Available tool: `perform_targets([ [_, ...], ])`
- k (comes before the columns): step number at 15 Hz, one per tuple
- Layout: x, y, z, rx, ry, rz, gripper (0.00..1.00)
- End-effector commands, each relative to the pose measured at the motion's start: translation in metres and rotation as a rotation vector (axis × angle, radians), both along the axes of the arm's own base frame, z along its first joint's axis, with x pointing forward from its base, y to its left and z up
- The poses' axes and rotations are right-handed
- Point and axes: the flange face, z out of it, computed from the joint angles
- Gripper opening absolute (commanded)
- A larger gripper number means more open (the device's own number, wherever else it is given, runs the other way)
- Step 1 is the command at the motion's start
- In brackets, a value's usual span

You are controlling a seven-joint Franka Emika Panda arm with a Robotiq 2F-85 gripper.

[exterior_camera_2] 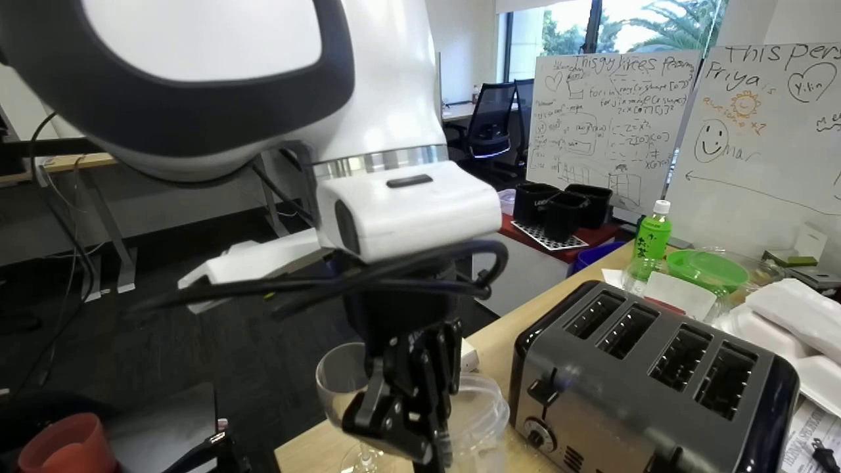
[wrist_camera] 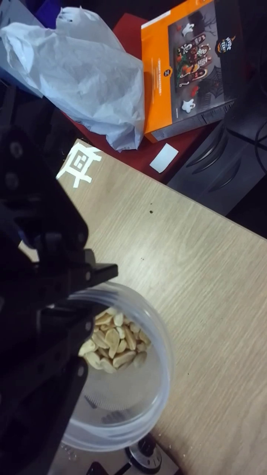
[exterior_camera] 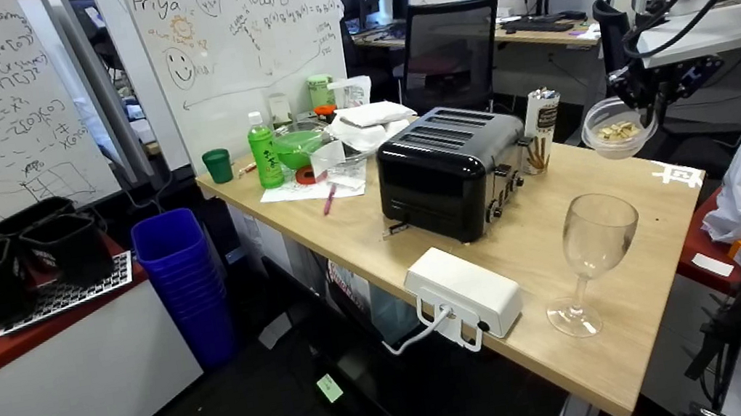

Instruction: Pick up the plastic bowl from the table and pour its contents in the wine glass.

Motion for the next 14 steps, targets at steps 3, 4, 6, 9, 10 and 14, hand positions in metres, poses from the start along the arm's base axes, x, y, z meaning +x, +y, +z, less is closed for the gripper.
perform_targets([
  [3, -0.015, 0.017, 0.014, -0.048, -0.005, 0.054, 0.03],
  [4, -0.016, 0.023, 0.014, -0.052, -0.002, 0.069, 0.03],
  [6, -0.019, 0.032, 0.013, -0.062, 0.004, 0.097, 0.03],
  [9, -0.024, 0.045, 0.012, -0.075, 0.013, 0.129, 0.03],
  [10, -0.026, 0.049, 0.012, -0.082, 0.012, 0.139, 0.03],
  [14, -0.031, 0.065, 0.012, -0.105, 0.003, 0.182, 0.03],
])
